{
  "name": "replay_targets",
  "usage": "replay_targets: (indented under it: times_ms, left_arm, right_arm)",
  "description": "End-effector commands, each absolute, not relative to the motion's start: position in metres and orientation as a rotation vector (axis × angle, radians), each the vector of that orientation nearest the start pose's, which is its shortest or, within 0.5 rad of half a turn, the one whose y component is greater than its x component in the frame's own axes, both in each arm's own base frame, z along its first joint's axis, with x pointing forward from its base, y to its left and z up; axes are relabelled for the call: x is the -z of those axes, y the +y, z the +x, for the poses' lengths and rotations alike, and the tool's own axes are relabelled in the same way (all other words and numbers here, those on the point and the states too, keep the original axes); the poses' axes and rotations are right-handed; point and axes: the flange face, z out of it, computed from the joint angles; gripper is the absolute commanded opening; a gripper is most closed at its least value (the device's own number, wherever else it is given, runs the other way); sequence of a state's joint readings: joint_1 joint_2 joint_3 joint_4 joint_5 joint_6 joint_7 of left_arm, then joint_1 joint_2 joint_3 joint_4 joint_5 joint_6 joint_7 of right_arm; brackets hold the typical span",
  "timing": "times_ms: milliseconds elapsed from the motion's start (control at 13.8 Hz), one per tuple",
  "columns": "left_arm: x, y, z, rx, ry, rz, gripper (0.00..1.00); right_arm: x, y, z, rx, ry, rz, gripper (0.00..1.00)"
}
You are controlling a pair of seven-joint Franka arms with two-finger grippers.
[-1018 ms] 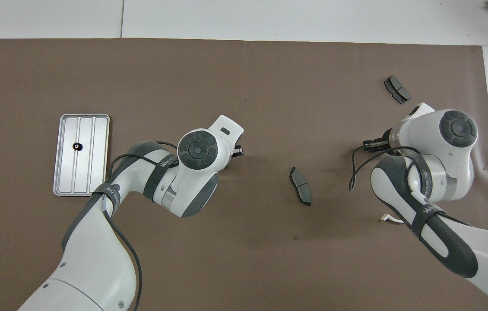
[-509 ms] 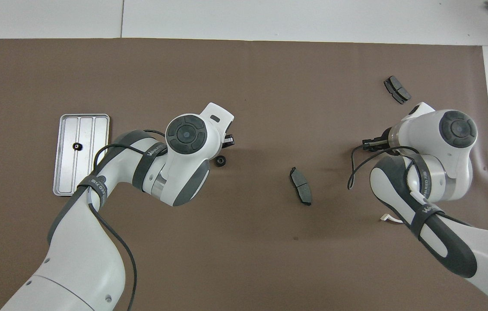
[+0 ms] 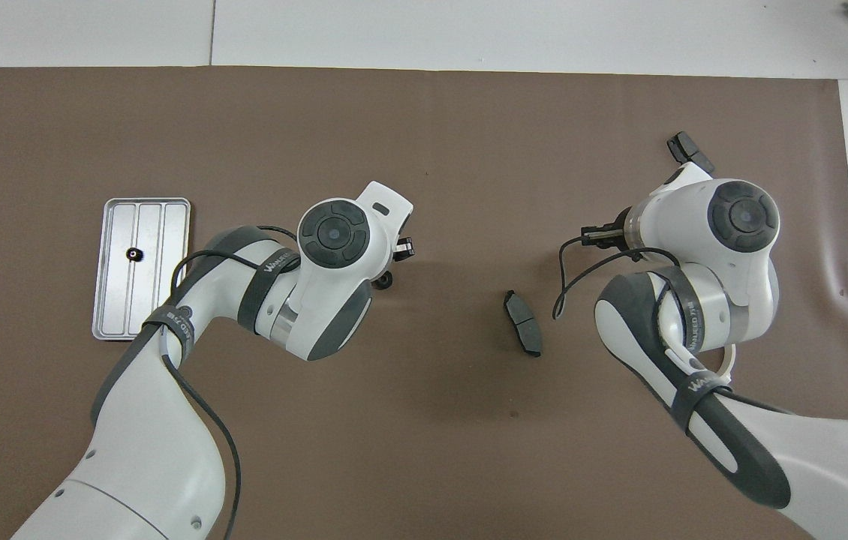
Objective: Pick bearing gear from pile to tray
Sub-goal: 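Grasp the last gear with the right gripper while the left gripper lifts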
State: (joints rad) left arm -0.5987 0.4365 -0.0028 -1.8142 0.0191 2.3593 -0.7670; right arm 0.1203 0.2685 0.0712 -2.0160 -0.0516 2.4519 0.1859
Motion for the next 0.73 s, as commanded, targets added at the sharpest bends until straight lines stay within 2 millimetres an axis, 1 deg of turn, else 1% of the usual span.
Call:
replay_targets:
  times_ms: [0, 218, 436, 509, 654]
  left_arm:
    - [-0.300, -0.379, 0.529, 0.141, -0.268, -3.170, 0.45]
    - [-0.290, -0.377, 0.516, 0.119, -0.250, -3.161, 0.45]
    - [-0.286, -0.372, 0.515, 0.113, -0.251, -3.157, 0.45]
    - [-0.286, -0.374, 0.514, 0.115, -0.249, -3.159, 0.43]
    - [-0.286, -0.375, 0.514, 0.113, -0.247, -3.158, 0.36]
  right_arm:
    - [-0.348, 0.132, 0.604, 0.259, 0.007, -3.098, 0.00]
    - [-0.348, 0.133, 0.604, 0.261, 0.007, -3.097, 0.00]
    - [-0.348, 0.133, 0.604, 0.263, 0.007, -3.097, 0.00]
    - [-0.347, 0.133, 0.604, 0.261, 0.007, -3.097, 0.00]
    - [-0.348, 0.133, 0.604, 0.265, 0.007, -3.096, 0.00]
